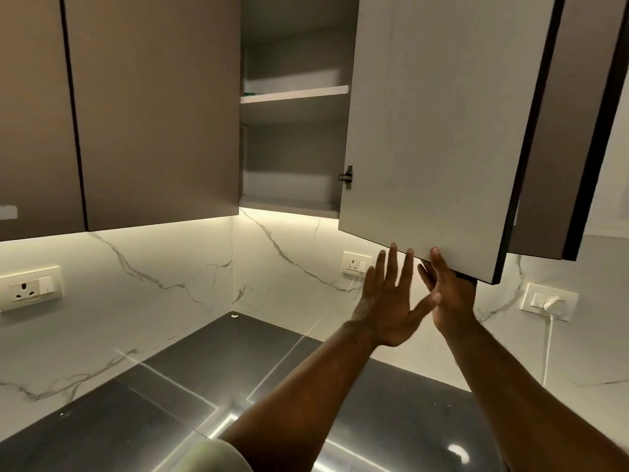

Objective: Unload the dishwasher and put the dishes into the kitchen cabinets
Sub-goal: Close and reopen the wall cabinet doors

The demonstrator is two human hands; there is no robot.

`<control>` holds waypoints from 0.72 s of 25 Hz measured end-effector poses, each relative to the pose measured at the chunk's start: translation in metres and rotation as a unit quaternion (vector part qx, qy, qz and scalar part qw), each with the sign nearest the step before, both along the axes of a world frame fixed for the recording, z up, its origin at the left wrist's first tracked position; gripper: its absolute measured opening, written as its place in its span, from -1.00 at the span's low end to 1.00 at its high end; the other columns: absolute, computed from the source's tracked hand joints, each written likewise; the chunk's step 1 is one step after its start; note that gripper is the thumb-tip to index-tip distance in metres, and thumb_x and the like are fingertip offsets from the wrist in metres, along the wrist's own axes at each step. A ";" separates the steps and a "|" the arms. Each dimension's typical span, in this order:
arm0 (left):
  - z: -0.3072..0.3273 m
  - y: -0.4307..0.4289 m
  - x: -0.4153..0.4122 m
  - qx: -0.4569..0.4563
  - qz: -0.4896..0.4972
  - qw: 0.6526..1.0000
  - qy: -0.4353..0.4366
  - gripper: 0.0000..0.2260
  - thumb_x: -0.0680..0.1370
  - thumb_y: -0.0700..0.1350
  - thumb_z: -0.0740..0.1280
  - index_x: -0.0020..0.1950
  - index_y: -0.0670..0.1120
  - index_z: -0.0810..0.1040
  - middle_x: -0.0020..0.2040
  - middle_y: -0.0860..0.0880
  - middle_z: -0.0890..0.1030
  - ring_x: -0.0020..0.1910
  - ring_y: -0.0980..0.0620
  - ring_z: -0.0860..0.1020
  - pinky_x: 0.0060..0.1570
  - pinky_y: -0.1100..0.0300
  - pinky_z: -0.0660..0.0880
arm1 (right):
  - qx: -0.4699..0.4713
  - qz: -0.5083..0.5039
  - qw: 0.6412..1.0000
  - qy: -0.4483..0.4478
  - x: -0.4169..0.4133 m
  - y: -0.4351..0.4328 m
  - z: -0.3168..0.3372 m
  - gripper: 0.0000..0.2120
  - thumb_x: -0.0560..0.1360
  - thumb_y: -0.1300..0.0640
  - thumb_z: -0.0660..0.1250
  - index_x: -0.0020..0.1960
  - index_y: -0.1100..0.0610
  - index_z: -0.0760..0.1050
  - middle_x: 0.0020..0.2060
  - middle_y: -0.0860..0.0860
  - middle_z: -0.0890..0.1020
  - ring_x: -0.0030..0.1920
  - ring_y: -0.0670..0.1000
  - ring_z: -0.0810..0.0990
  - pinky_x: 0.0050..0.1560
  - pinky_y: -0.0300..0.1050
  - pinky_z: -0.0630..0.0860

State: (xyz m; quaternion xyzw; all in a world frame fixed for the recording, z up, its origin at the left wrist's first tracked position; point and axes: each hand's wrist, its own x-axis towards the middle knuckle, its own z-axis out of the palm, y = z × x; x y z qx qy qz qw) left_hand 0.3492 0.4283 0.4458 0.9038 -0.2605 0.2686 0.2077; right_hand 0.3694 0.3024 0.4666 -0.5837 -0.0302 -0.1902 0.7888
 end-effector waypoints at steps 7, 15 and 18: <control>-0.016 0.035 0.016 -0.030 0.063 0.998 -0.009 -0.24 0.56 0.36 -0.04 0.53 0.06 -0.40 0.52 0.01 -0.45 0.51 0.00 -0.42 0.47 0.00 -0.33 | 0.021 -0.117 0.993 -0.027 0.012 0.005 -0.005 -0.59 0.64 -0.08 0.17 0.24 0.24 0.49 0.03 0.18 0.68 -0.07 0.11 0.69 0.07 0.03 0.62; -0.064 0.066 0.015 -0.080 0.043 0.996 0.017 -0.31 0.60 0.27 -0.15 0.55 -0.07 -0.37 0.55 -0.01 -0.39 0.53 0.05 -0.36 0.53 0.01 -0.20 | -0.354 -0.193 0.911 -0.080 -0.014 0.023 -0.031 -0.56 0.64 -0.08 0.14 0.37 0.18 0.44 0.20 0.10 0.62 0.17 0.12 0.61 0.19 -0.12 0.47; -0.109 0.073 0.007 -0.084 0.046 0.994 0.048 -0.24 0.54 0.35 -0.25 0.55 -0.11 -0.37 0.55 -0.05 -0.37 0.54 0.04 -0.34 0.53 -0.02 -0.17 | -0.481 -0.206 0.846 -0.103 -0.035 0.023 -0.071 -0.50 0.63 -0.10 0.13 0.49 0.12 0.30 0.34 0.08 0.52 0.31 0.11 0.49 0.25 -0.02 0.43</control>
